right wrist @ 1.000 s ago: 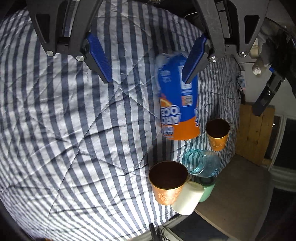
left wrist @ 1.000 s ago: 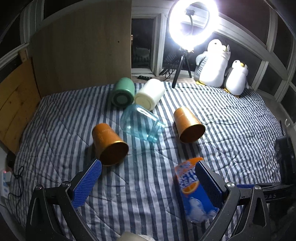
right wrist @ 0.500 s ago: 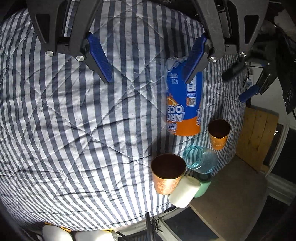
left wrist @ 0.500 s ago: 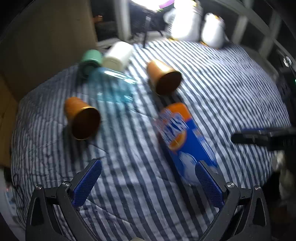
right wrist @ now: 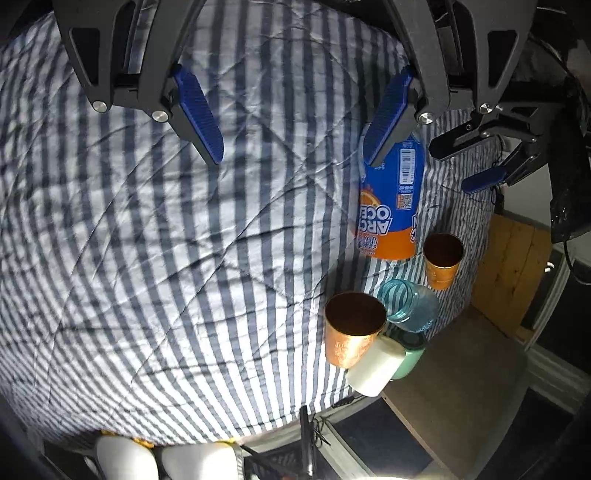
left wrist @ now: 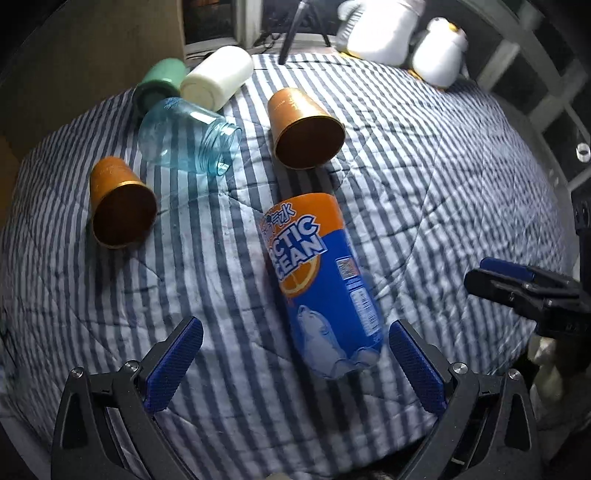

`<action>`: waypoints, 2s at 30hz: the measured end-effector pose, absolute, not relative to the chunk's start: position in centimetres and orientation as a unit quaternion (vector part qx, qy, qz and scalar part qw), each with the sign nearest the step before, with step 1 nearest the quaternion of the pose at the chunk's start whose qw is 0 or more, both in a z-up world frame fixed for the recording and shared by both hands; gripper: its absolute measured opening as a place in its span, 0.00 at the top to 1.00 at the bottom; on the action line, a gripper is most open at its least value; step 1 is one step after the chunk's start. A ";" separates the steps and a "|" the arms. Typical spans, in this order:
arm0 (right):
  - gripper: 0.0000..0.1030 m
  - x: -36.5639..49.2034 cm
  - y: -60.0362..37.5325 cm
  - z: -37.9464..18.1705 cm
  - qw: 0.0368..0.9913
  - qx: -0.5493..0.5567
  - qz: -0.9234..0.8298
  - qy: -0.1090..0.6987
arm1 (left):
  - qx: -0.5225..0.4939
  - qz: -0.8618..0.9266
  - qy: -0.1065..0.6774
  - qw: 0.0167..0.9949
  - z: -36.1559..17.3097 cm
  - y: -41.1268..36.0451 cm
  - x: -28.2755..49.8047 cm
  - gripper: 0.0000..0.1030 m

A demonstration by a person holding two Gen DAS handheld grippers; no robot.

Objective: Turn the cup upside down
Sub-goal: 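Move the left gripper onto the lying bottle and close it, then lift the blue bottle off the bedspread with the left gripper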

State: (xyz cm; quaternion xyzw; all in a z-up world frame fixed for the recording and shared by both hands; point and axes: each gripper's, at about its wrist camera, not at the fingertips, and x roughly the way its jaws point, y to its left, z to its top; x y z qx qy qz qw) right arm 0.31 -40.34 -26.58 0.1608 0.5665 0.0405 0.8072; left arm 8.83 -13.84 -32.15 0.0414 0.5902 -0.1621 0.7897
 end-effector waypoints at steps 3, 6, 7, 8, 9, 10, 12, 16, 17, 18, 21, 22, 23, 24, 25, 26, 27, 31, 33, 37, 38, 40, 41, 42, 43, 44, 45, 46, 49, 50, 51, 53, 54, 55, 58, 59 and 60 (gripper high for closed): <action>0.27 1.1 -39.6 -25.2 0.821 0.073 0.079 0.561 | 0.013 -0.148 0.586 0.797 -32.1 -13.8 8.4 0.01; 0.27 2.0 -38.7 -24.1 0.827 -0.012 0.094 0.555 | -0.010 -0.133 0.591 0.796 -32.8 -13.5 7.7 0.01; 0.27 2.3 -38.5 -23.6 0.826 -0.028 0.104 0.553 | -0.018 -0.125 0.595 0.794 -33.1 -13.4 7.4 0.02; 0.27 2.6 -38.1 -23.4 0.825 -0.043 0.114 0.552 | -0.029 -0.118 0.597 0.793 -33.3 -13.2 7.1 0.02; 0.27 2.9 -38.1 -23.0 0.825 -0.058 0.121 0.549 | -0.041 -0.111 0.597 0.793 -33.4 -13.1 6.8 0.02; 0.28 3.1 -37.9 -22.8 0.826 -0.072 0.125 0.545 | -0.049 -0.103 0.596 0.795 -33.6 -13.1 6.5 0.02; 0.28 3.4 -37.4 -22.4 0.824 -0.101 0.134 0.541 | -0.050 -0.084 0.590 0.802 -33.8 -13.4 5.8 0.01; 0.27 3.7 -37.4 -22.5 0.817 -0.105 0.150 0.546 | -0.061 -0.043 0.577 0.814 -34.3 -14.3 4.9 0.01; 0.27 3.6 -37.4 -22.8 0.816 -0.104 0.153 0.548 | -0.064 -0.030 0.573 0.817 -34.5 -14.4 4.8 0.01; 0.27 3.6 -37.5 -22.8 0.814 -0.102 0.157 0.550 | -0.066 -0.020 0.570 0.819 -34.8 -14.6 4.9 0.01; 0.27 3.8 -37.6 -23.8 0.809 -0.099 0.161 0.557 | -0.076 -0.003 0.571 0.817 -36.5 -15.1 5.2 0.01; 0.27 3.7 -37.8 -23.9 0.807 -0.098 0.161 0.559 | -0.071 0.007 0.564 0.823 -36.9 -15.3 5.2 0.01; 0.27 3.6 -37.9 -24.0 0.806 -0.097 0.161 0.561 | -0.066 0.012 0.560 0.826 -37.3 -15.5 5.2 0.01; 0.27 3.6 -38.1 -24.1 0.804 -0.095 0.161 0.564 | -0.067 0.010 0.556 0.829 -37.7 -15.6 5.1 0.01; 0.27 3.6 -38.3 -24.2 0.803 -0.094 0.161 0.566 | -0.071 0.009 0.554 0.829 -38.2 -15.7 5.2 0.01; 0.28 3.6 -38.5 -24.3 0.803 -0.093 0.159 0.567 | -0.076 0.012 0.551 0.831 -38.5 -15.7 5.1 0.01; 0.27 3.6 -38.6 -24.3 0.803 -0.093 0.157 0.568 | -0.077 0.015 0.548 0.833 -38.8 -15.7 5.2 0.01; 0.27 3.8 -39.3 -24.6 0.800 -0.087 0.153 0.573 | -0.077 0.026 0.533 0.842 -39.5 -16.2 5.4 0.01; 0.28 4.0 -39.4 -24.8 0.799 -0.083 0.155 0.576 | -0.075 0.032 0.525 0.847 -39.6 -16.3 5.5 0.01; 0.27 4.1 -39.2 -24.9 0.800 -0.081 0.160 0.573 | -0.070 0.034 0.513 0.855 -38.9 -16.4 5.8 0.08; 0.27 4.1 -39.3 -24.9 0.800 -0.080 0.161 0.573 | -0.066 0.034 0.511 0.856 -38.7 -16.4 5.9 0.12; 0.28 4.2 -39.2 -25.0 0.800 -0.079 0.163 0.573 | -0.062 0.030 0.510 0.858 -38.2 -16.2 5.9 0.17; 0.27 4.2 -39.2 -25.0 0.800 -0.078 0.164 0.572 | -0.060 0.028 0.510 0.858 -37.9 -15.9 5.8 0.19; 0.27 4.2 -39.2 -25.0 0.800 -0.077 0.164 0.572 | -0.057 0.026 0.511 0.858 -37.7 -15.9 5.8 0.23; 0.27 4.3 -39.3 -25.0 0.800 -0.075 0.164 0.572 | -0.052 0.022 0.512 0.857 -37.6 -15.8 5.8 0.24; 0.27 4.3 -39.3 -25.0 0.801 -0.072 0.165 0.571 | -0.049 0.018 0.513 0.857 -37.5 -15.8 5.8 0.28; 0.27 4.4 -39.3 -25.0 0.801 -0.070 0.165 0.571 | -0.044 0.014 0.516 0.856 -37.5 -15.8 5.8 0.29; 0.27 4.5 -39.3 -25.0 0.801 -0.069 0.166 0.571 | -0.042 0.011 0.517 0.855 -37.4 -15.7 5.9 0.29; 0.27 4.5 -39.4 -25.1 0.801 -0.064 0.167 0.571 | -0.039 -0.006 0.519 0.854 -37.7 -15.7 6.0 0.29; 0.27 4.6 -39.5 -25.2 0.801 -0.060 0.168 0.572 | -0.043 -0.011 0.523 0.851 -38.0 -15.6 6.1 0.27; 0.27 4.6 -39.5 -25.2 0.801 -0.058 0.167 0.572 | -0.051 -0.012 0.527 0.848 -38.3 -15.4 6.2 0.22; 0.27 4.6 -39.6 -25.3 0.801 -0.055 0.166 0.573 | -0.063 -0.012 0.531 0.845 -38.9 -15.2 6.6 0.19; 0.27 4.6 -39.7 -25.3 0.800 -0.055 0.167 0.573 | -0.063 -0.014 0.534 0.843 -39.1 -15.2 6.8 0.20; 0.28 4.6 -39.8 -25.3 0.800 -0.055 0.165 0.574 | -0.062 -0.016 0.533 0.844 -39.3 -15.2 6.9 0.20; 0.28 4.6 -40.1 -25.5 0.799 -0.052 0.162 0.576 | -0.056 -0.020 0.528 0.847 -39.3 -15.4 7.2 0.30; 0.28 4.7 -40.2 -25.5 0.799 -0.050 0.161 0.577 | -0.056 -0.022 0.527 0.848 -39.3 -15.5 7.2 0.30; 0.27 4.7 -40.2 -25.5 0.799 -0.048 0.160 0.577 | -0.052 -0.025 0.528 0.847 -39.2 -15.6 7.2 0.30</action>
